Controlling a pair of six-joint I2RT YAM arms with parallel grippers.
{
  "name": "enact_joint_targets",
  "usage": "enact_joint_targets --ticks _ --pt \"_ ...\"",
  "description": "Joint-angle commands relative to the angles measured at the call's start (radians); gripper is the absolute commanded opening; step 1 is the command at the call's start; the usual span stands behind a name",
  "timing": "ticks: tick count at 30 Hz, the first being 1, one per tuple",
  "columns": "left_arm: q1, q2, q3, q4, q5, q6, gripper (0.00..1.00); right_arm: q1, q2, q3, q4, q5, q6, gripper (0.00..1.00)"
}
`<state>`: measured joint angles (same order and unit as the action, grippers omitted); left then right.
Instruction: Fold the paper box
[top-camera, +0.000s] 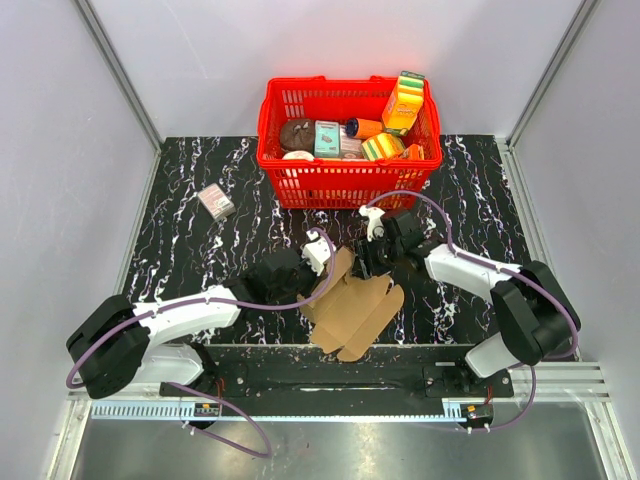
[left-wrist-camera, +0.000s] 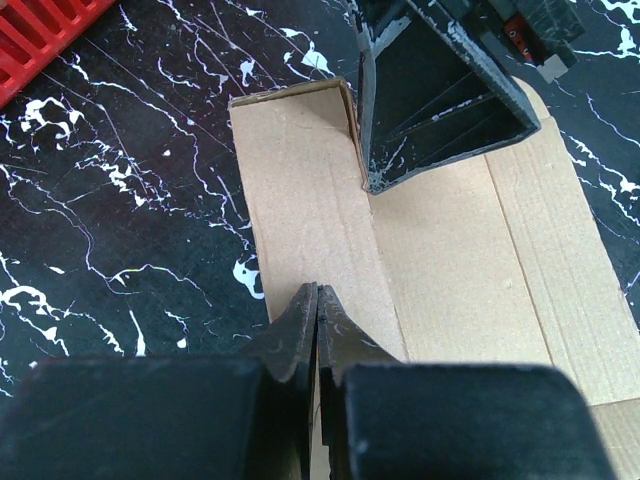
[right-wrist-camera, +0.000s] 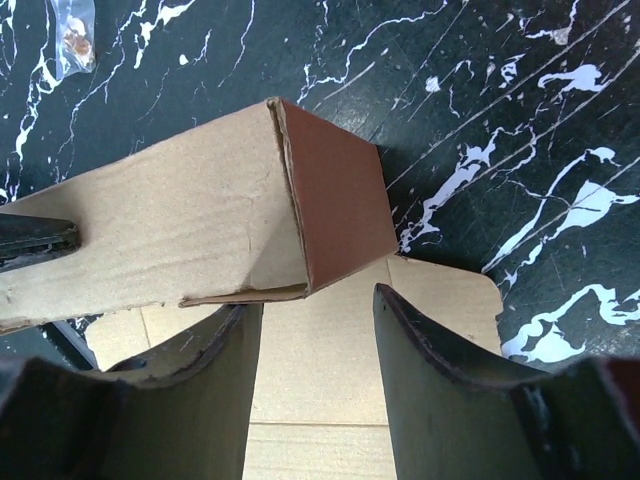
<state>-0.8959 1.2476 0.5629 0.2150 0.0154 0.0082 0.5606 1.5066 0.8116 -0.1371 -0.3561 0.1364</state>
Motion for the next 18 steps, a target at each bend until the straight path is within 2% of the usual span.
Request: enact_joint_targets --ticks 1,18 --pt "-0.001 -0.002 0.029 -0.02 -0.014 0.009 0.0 0.01 0.006 -0.023 0.119 0.039 0.003 0.54" --pt "0.002 0.024 0.063 -0.057 -0.055 0.026 0.0 0.01 0.052 -0.112 0.39 0.037 -0.012 0.59"
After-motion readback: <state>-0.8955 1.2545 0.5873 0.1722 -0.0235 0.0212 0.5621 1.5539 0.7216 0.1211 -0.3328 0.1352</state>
